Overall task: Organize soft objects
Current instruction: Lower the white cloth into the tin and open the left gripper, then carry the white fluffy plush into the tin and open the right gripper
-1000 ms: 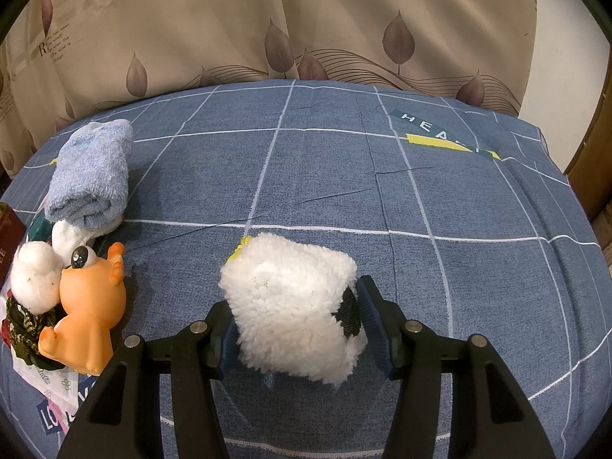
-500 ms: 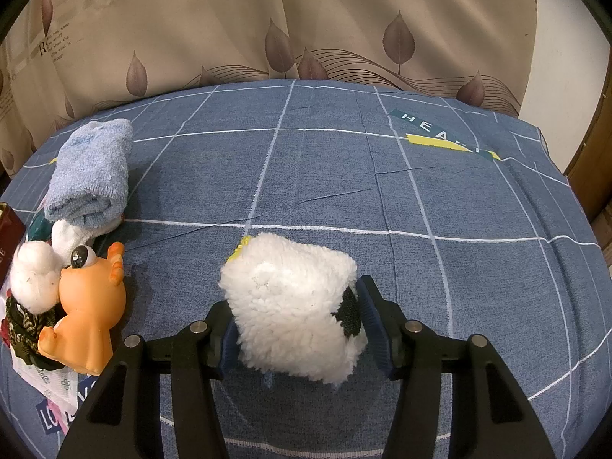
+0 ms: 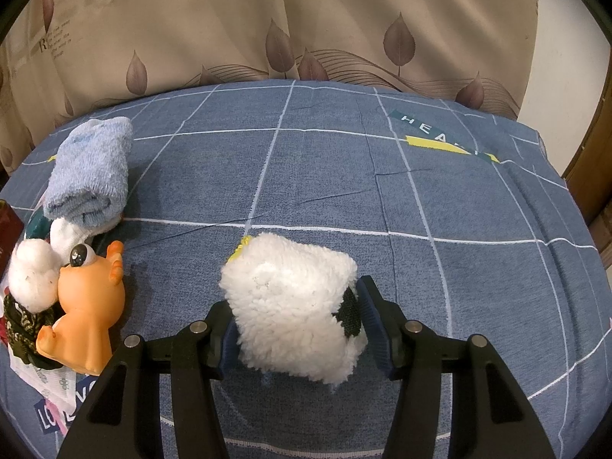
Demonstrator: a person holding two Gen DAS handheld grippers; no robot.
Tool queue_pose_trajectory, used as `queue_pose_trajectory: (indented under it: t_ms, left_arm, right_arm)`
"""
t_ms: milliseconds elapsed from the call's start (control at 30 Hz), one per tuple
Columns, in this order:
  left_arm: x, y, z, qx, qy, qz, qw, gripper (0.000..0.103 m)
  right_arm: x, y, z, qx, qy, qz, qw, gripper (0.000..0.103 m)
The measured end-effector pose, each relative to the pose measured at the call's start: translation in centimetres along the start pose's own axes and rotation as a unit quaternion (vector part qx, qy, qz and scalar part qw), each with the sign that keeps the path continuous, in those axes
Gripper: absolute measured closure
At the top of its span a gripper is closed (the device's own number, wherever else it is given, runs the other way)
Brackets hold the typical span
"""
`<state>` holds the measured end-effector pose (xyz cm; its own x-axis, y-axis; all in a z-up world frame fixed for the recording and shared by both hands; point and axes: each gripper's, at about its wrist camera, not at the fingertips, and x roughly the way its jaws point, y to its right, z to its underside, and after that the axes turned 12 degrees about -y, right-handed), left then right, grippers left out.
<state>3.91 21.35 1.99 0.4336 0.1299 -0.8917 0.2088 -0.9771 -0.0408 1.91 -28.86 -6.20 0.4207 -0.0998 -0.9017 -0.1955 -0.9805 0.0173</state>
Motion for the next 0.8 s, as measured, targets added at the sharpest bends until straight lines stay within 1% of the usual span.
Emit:
queue_pose_trajectory:
  t_ms: [200, 367, 467, 533, 667, 800]
  left_arm:
    - [-1.0, -1.2, 2.5, -0.015, 0.017, -0.004, 0.9997, 0.065]
    - [-0.9, -1.6, 3.1, -0.003, 0.027, -0.02, 0.9994, 0.065]
    - [-1.0, -2.4, 3.2, -0.015, 0.032, -0.006, 0.9993, 0.065]
    - [-0.7, -2.9, 3.1, -0.026, 0.028, 0.0, 0.9993, 0.063]
    - [-0.2, -3.9, 3.1, -0.041, 0.021, -0.003, 0.9989, 0.063]
    - [0.1, -4.2, 3.2, -0.046, 0.017, -0.002, 0.9988, 0.063]
  right_arm:
    - [0.0, 0.0, 0.0, 0.0, 0.001, 0.002, 1.0, 0.054]
    - [-0.4, 0.1, 0.1, 0.001, 0.007, 0.008, 1.0, 0.054]
    - [-1.0, 0.3, 0.1, 0.017, 0.006, -0.001, 1.0, 0.054]
    - [-2.0, 0.4, 0.1, 0.031, 0.014, -0.008, 0.999, 0.054]
    - [-4.1, -0.9, -0.4, 0.025, 0.028, -0.018, 0.999, 0.054]
    - [-6.8, -3.9, -1.2, -0.008, 0.053, -0.042, 0.998, 0.054]
